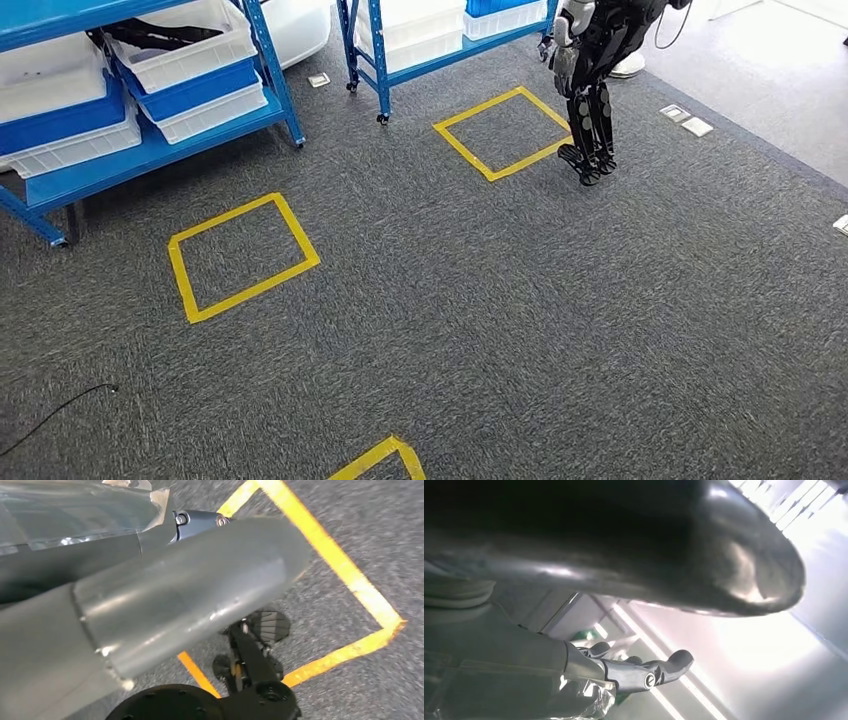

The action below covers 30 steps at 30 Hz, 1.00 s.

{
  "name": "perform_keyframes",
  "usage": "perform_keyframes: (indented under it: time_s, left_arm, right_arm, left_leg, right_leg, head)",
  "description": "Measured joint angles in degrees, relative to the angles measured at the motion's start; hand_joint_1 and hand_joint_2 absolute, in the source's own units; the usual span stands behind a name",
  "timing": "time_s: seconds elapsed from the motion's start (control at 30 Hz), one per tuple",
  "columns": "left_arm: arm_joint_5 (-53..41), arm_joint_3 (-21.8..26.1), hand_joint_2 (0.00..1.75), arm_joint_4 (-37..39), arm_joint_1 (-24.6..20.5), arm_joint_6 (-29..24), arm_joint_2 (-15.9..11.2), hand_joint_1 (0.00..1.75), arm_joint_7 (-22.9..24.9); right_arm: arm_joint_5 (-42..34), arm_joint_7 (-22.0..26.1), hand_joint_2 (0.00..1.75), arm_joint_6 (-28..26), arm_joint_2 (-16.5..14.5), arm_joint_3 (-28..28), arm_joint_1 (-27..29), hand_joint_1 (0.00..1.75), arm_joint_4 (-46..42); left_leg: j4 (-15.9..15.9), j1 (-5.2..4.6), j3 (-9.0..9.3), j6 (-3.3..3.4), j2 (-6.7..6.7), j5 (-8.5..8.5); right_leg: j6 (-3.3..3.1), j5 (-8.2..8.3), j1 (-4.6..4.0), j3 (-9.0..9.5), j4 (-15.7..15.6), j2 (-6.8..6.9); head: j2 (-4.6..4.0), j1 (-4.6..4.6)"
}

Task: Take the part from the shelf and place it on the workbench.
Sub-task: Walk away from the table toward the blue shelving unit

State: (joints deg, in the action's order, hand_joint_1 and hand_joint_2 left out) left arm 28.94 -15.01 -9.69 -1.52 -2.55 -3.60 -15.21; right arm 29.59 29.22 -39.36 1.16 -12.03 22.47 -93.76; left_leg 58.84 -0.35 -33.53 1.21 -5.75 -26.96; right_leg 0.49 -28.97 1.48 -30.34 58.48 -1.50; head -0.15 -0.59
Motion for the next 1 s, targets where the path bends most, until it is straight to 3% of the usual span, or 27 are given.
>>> perform_keyframes:
  time_s: [0.03,0.1,0.17,0.2,0.27,0.33,0.4,0.47,0.5,0.53,0.6,0.67,0.7,0.73,0.77,0.83,0.9,0.97,1.0]
  left_arm:
    - [0.25,0.01,0.00,0.02,0.08,0.07,-0.17,0.00,0.04]
    - [0.54,0.02,0.00,0.01,0.00,0.10,-0.32,0.00,0.06]
    - [1.12,0.09,0.00,0.02,0.11,0.03,-0.36,0.00,0.11]
    - [1.70,0.25,0.00,0.02,0.32,-0.14,-0.33,0.00,0.16]
    - [3.21,0.86,0.00,0.03,0.79,-0.89,-0.19,0.00,0.28]
    - [4.46,1.66,0.00,0.03,0.78,-2.03,0.04,0.00,0.28]
    - [5.23,2.37,0.00,0.02,0.54,-2.96,0.45,0.00,0.15]
    - [5.75,2.94,0.00,0.02,0.64,-3.49,0.91,0.00,0.06]
    - [6.00,3.21,0.00,0.03,0.81,-3.75,1.20,0.00,0.06]
    - [6.24,3.50,0.00,0.03,0.92,-3.99,1.46,0.00,0.06]
    - [6.69,4.05,0.00,0.03,0.83,-4.70,1.99,0.00,0.08]
    - [7.06,4.55,0.00,0.03,0.64,-5.43,2.42,0.00,0.13]
    - [7.20,4.79,0.00,0.03,0.66,-5.73,2.67,0.00,0.16]
    - [7.26,4.98,0.00,0.03,0.70,-5.93,2.91,0.00,0.20]
    - [7.30,5.13,0.00,0.03,0.73,-6.08,3.15,0.00,0.22]
    - [7.32,5.30,0.00,0.03,0.71,-6.17,3.44,0.00,0.24]
    - [7.35,5.41,0.00,0.03,0.74,-6.17,3.50,0.00,0.24]
    - [7.40,5.45,0.00,0.04,1.00,-6.17,3.50,0.00,0.24]
    - [7.45,5.46,0.00,0.04,1.16,-6.18,3.51,0.00,0.24]
  right_arm:
    - [0.49,-0.27,0.00,-0.12,-0.07,1.37,-0.31,0.00,0.22]
    - [1.14,-0.62,0.00,-0.19,-0.25,3.11,-0.60,0.00,0.59]
    - [1.68,-0.96,0.00,-0.20,-0.33,4.42,-0.98,0.00,1.14]
    - [2.28,-1.36,0.00,-0.20,-0.34,5.44,-1.56,0.00,1.63]
    - [4.41,-2.87,0.00,-0.20,-0.47,8.65,-3.56,0.00,3.02]
    - [7.21,-5.39,0.00,-0.20,-0.83,12.55,-5.82,0.00,4.41]
    - [9.24,-8.06,0.00,-0.21,-1.21,15.95,-7.58,0.00,5.43]
    - [10.07,-9.85,0.00,-0.24,-1.45,18.68,-8.94,0.00,6.04]
    - [10.27,-10.47,0.00,-0.25,-1.49,19.77,-9.54,0.00,6.21]
    - [10.37,-10.95,0.00,-0.26,-1.48,20.70,-10.08,0.00,6.37]
    - [10.45,-11.75,0.00,-0.28,-1.19,22.28,-10.91,0.00,6.86]
    - [10.39,-12.22,0.00,-0.28,-0.83,23.57,-11.74,0.00,7.71]
    - [10.34,-12.35,0.00,-0.28,-0.71,24.16,-12.26,0.00,8.22]
    - [10.33,-12.38,0.00,-0.28,-0.64,24.64,-12.80,0.00,8.65]
    - [10.31,-12.39,0.00,-0.28,-0.57,25.07,-13.28,0.00,9.01]
    - [10.25,-12.41,0.00,-0.28,-0.43,25.70,-13.97,0.00,9.58]
    - [10.16,-12.45,0.00,-0.28,-0.33,26.20,-14.39,0.00,10.08]
    - [10.13,-12.49,0.00,-0.28,-0.31,26.56,-14.75,0.00,10.44]
    - [10.13,-12.49,0.00,-0.28,-0.33,26.73,-14.96,0.00,10.56]
  left_leg:
    - [1.68,0.03,-0.78,-0.32,1.52,-1.08]
    - [8.32,0.12,-4.07,-0.93,4.51,-4.67]
    - [14.96,0.40,-7.57,-1.29,5.35,-7.03]
    - [15.74,0.49,-8.06,-1.32,5.55,-6.71]
    - [10.86,0.47,-5.59,-0.95,6.45,-3.52]
    - [3.11,-0.09,-1.54,-0.07,9.46,-0.55]
    - [-0.36,-0.69,-0.04,0.61,10.90,0.25]
    - [-0.92,-0.68,-0.11,1.00,9.19,0.64]
    - [-1.40,-0.53,0.11,1.18,8.42,1.00]
    - [-1.89,-0.27,0.36,1.41,7.66,1.38]
    - [-2.44,0.13,0.56,1.72,6.06,1.88]
    - [-2.42,0.32,0.43,1.88,4.24,1.99]
    - [-2.38,0.37,0.43,1.85,3.35,1.99]
    - [-2.33,0.45,0.49,1.77,2.47,1.98]
    - [-2.23,0.56,0.56,1.60,1.56,1.94]
    - [-1.73,0.62,0.43,0.94,-0.17,1.71]
    - [-1.27,0.53,-0.04,0.16,-1.43,1.47]
    - [-1.28,0.69,-0.42,-0.49,-2.31,1.53]
    - [-1.02,0.76,-0.64,-0.79,-1.67,1.37]
  right_leg:
    - [-0.42,0.10,0.13,0.01,-0.07,0.55]
    - [-0.95,0.01,0.02,-0.01,-0.10,1.97]
    - [-1.20,-0.14,-0.15,-0.08,-0.10,3.66]
    - [-1.27,-0.20,-0.22,-0.08,-0.09,4.40]
    - [-1.37,-0.30,-0.35,0.05,-0.10,5.52]
    - [-1.20,-0.50,-0.68,0.29,-0.10,6.53]
    - [-0.77,-0.76,-1.01,0.46,-0.14,7.88]
    - [-0.30,-0.98,-1.25,0.67,-0.33,9.29]
    - [-0.07,-1.25,-1.24,0.69,-0.05,8.81]
    - [0.03,-1.94,-1.25,0.27,1.11,7.43]
    - [-0.15,-4.66,-0.97,-2.54,7.10,3.59]
    - [-0.13,-7.20,-0.74,-6.43,14.37,2.03]
    - [0.25,-7.30,-0.60,-7.42,15.85,1.86]
    - [0.86,-6.28,-0.43,-7.22,14.84,1.71]
    - [1.58,-4.49,-0.17,-5.97,11.63,1.29]
    - [2.53,-0.85,0.43,-2.70,3.61,-1.16]
    - [2.10,0.50,0.51,-1.34,0.18,-2.58]
    - [1.08,0.63,0.40,-1.22,0.18,-1.52]
    - [0.71,0.70,0.47,-1.11,0.13,-1.01]
  head:
    - [0.01,-0.17]
    - [0.01,-0.49]
    - [0.01,-0.52]
    - [0.01,-0.53]
    - [0.01,-0.54]
    - [0.00,-0.54]
    - [0.00,-0.48]
    - [0.00,-0.44]
    - [0.00,-0.42]
    - [0.00,-0.36]
    - [0.00,-0.17]
    - [0.00,-0.08]
    - [0.00,-0.07]
    - [0.00,-0.06]
    - [0.00,-0.06]
    - [0.00,0.05]
    - [0.01,0.08]
    - [0.01,0.03]
    - [0.00,0.04]
